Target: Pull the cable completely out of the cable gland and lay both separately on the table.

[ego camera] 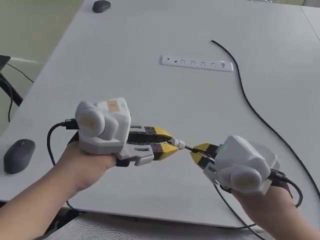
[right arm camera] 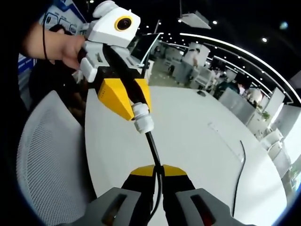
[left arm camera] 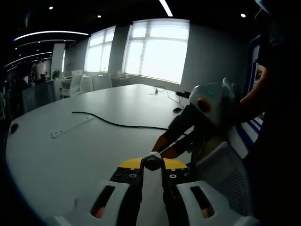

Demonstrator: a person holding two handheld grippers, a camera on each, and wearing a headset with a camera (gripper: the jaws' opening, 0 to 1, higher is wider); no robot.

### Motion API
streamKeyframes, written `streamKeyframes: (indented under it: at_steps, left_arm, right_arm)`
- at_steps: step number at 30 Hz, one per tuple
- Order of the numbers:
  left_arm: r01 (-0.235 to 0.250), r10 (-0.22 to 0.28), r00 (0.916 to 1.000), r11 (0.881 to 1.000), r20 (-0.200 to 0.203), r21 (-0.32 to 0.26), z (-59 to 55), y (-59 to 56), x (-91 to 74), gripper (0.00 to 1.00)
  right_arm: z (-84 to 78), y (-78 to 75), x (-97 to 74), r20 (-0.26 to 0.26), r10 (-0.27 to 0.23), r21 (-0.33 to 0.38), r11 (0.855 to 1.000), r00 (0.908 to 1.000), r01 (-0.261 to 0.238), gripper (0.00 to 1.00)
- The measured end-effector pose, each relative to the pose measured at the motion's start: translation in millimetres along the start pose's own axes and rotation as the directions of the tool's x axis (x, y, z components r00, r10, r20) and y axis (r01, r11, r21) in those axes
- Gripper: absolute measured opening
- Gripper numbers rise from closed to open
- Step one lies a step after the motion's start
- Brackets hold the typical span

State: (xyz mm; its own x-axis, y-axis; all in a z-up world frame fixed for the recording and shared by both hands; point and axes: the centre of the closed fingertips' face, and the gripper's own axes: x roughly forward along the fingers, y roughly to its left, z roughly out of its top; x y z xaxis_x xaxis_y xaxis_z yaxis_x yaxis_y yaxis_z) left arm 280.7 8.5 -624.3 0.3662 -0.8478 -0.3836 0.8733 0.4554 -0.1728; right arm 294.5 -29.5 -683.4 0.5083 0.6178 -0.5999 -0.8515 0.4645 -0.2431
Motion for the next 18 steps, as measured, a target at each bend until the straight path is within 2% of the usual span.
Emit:
streamKeyframes:
  at_steps: [2, 10, 18]
  left_arm:
    - [-0.002, 0.002, 1.0000, 1.000, 0.002, 0.001, 1.1, 0.1, -0.6, 0.15]
    - [-0.014, 0.014, 0.9999, 1.000, 0.010, 0.000, 1.7, -1.2, -3.6, 0.15]
    - [-0.035, 0.035, 0.9993, 0.999, 0.014, -0.009, -1.7, -3.5, -11.3, 0.15]
  right_arm:
    - [-6.4, -1.5, -0.4, -0.009, -0.001, 0.039, 0.999, 1.0000, 0.001, 0.00]
    - [-20.0, -3.7, -1.5, -0.025, -0.006, 0.103, 0.995, 0.9997, 0.009, 0.00]
    - [-32.4, -0.9, -4.1, -0.041, -0.014, 0.098, 0.995, 0.9991, 0.018, 0.00]
